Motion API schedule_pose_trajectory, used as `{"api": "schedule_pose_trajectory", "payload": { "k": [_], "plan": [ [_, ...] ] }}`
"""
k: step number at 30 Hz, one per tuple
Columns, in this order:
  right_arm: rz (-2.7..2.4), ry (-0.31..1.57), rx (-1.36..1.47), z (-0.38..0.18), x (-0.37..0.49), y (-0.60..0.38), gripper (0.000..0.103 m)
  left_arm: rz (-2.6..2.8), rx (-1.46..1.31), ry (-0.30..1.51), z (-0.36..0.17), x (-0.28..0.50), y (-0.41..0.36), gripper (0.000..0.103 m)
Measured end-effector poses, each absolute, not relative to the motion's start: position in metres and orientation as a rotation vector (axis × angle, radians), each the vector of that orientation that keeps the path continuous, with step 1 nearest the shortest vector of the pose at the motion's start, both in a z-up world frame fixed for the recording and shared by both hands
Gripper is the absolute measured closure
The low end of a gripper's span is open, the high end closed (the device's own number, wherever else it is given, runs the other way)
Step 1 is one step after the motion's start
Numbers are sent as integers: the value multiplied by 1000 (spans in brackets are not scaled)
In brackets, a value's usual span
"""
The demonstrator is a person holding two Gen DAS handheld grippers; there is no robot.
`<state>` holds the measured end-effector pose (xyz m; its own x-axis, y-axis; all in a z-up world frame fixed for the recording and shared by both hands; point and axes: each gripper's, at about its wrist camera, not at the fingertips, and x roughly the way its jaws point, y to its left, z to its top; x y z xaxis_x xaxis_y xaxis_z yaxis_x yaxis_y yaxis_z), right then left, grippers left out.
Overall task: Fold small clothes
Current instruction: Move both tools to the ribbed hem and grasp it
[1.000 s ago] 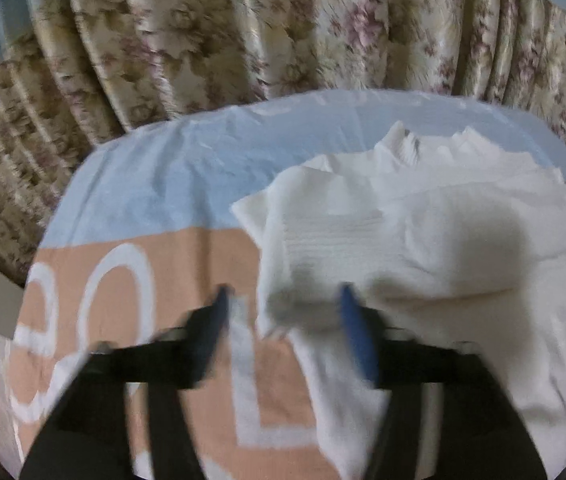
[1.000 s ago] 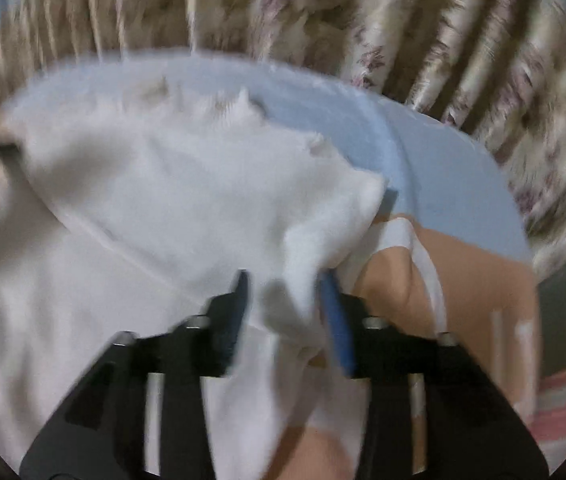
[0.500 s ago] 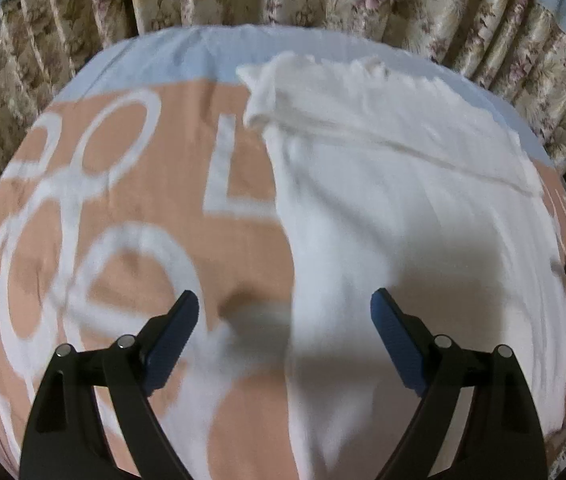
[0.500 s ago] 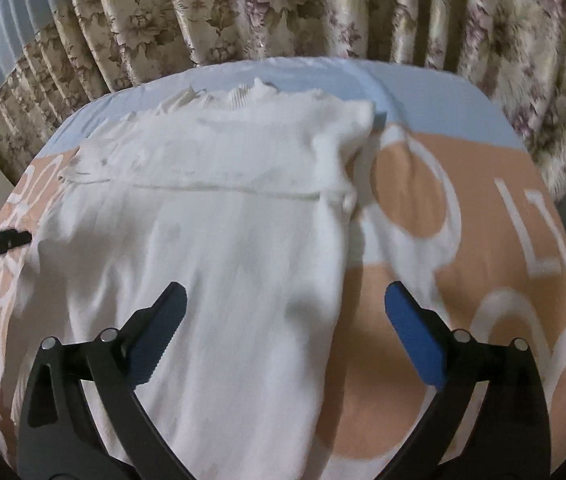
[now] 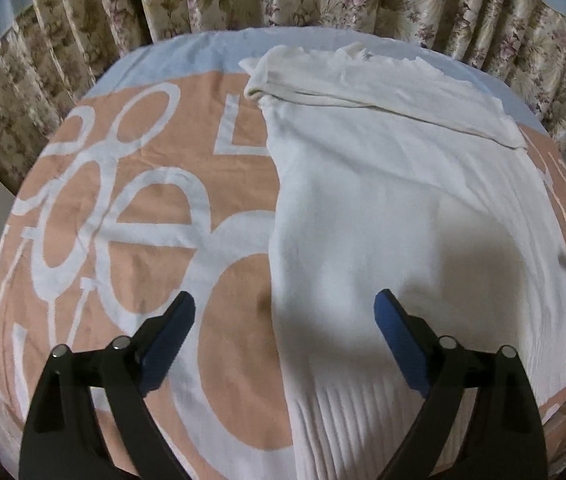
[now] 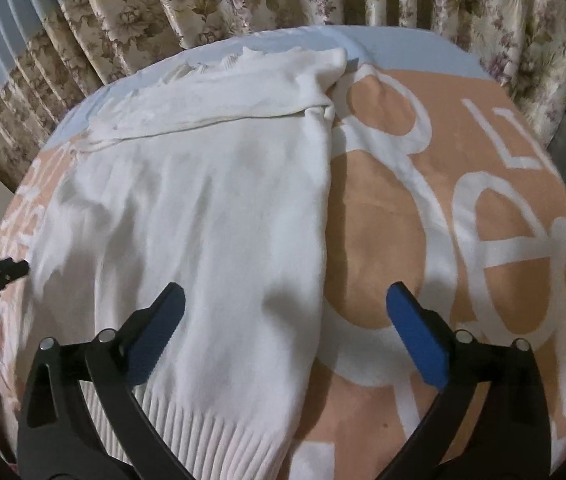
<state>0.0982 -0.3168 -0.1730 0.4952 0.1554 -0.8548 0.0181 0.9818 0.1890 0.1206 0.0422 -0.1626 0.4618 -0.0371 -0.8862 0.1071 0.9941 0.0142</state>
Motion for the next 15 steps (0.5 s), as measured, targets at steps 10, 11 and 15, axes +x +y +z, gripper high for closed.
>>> {"api": "schedule_pose_trajectory", "payload": {
  "k": [10, 11, 15],
  "plan": [
    [40, 1018, 87, -158, 59, -311, 3, -63, 99, 1033, -148, 87, 40, 7],
    [28, 1011, 76, -156, 55, -311, 3, -71, 98, 1018, -147, 81, 42, 4],
    [-2, 1013, 112, -152, 41, -315, 4, -26, 170, 1013, -154, 62, 44, 3]
  ]
}}
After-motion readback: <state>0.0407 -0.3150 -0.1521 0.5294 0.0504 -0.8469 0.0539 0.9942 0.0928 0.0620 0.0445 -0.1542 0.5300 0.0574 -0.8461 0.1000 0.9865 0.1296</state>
